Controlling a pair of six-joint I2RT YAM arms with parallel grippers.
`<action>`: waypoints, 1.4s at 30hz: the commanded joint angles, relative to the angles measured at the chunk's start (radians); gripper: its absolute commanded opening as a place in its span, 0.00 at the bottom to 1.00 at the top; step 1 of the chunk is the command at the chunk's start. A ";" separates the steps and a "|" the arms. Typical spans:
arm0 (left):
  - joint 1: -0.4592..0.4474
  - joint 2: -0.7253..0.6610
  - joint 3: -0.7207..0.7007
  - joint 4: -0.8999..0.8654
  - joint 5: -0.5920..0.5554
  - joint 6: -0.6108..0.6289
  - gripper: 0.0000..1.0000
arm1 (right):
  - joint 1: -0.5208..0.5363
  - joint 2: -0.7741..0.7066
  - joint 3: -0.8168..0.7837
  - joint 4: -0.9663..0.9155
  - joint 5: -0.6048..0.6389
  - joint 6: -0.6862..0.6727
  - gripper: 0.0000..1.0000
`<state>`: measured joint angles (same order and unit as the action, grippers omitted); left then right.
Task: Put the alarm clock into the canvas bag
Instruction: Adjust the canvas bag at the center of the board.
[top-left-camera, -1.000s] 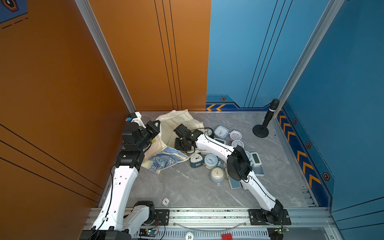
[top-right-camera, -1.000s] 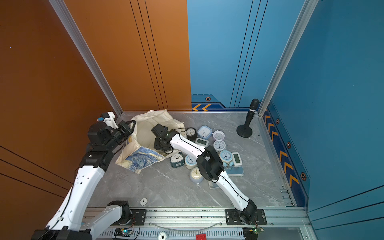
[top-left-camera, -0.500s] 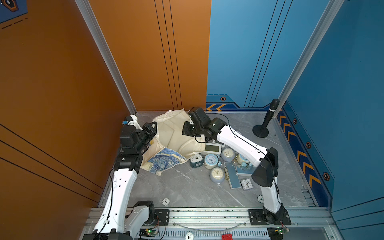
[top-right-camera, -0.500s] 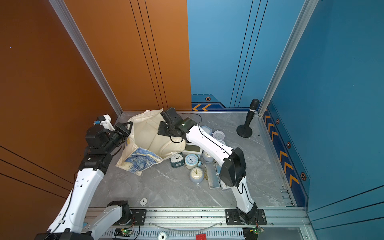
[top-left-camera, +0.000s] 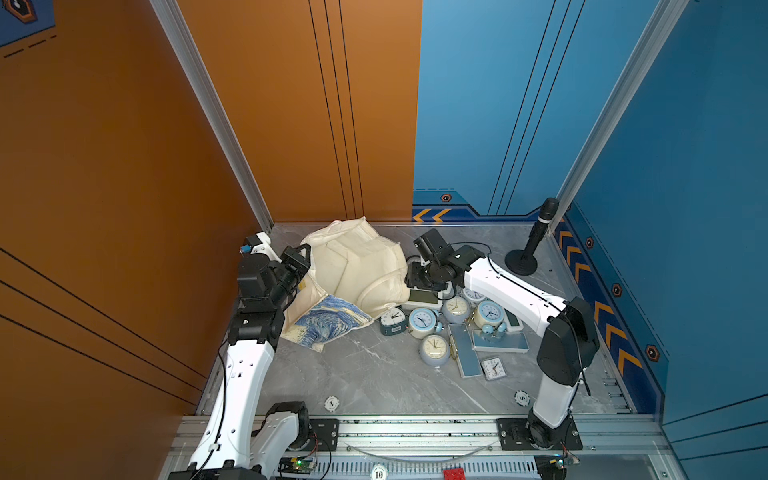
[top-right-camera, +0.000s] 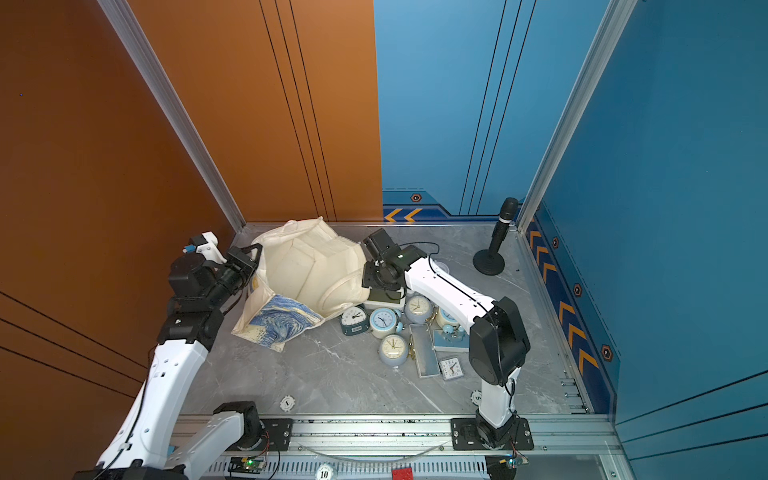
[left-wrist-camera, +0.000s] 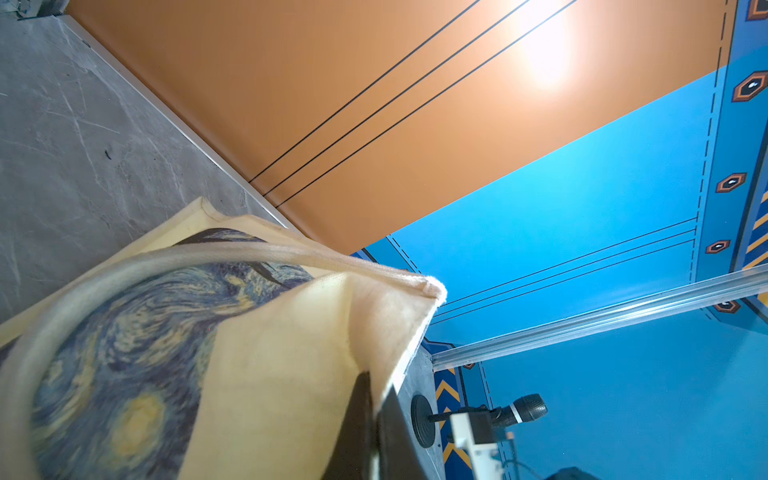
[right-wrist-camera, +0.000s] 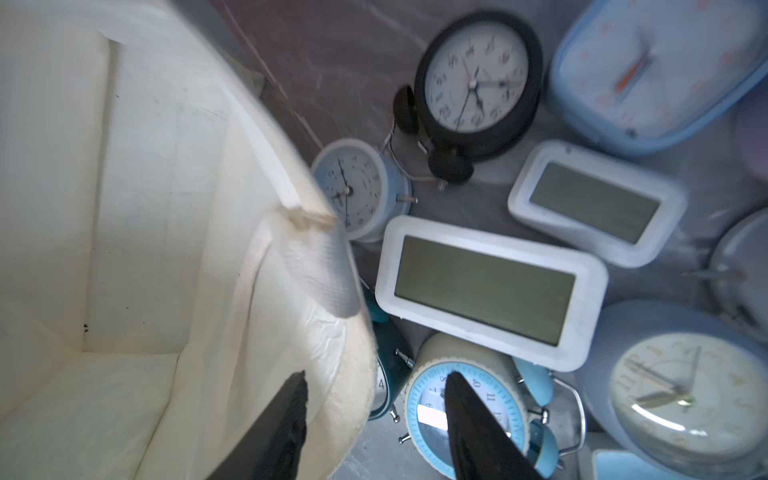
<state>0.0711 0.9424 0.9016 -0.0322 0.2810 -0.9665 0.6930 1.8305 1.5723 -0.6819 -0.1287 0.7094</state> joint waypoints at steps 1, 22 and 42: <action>0.006 -0.022 -0.006 0.064 0.004 -0.028 0.00 | 0.015 -0.035 -0.066 0.159 -0.169 0.049 0.63; 0.034 -0.100 0.201 -0.557 -0.042 0.418 0.08 | 0.025 -0.129 0.161 0.022 -0.156 -0.049 0.00; -0.153 0.048 0.581 -0.808 -0.010 0.530 0.46 | 0.034 -0.036 0.278 -0.054 -0.236 -0.142 0.00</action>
<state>0.0036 0.9501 1.4387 -0.8070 0.2615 -0.4404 0.7155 1.7939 1.8126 -0.7071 -0.3489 0.5972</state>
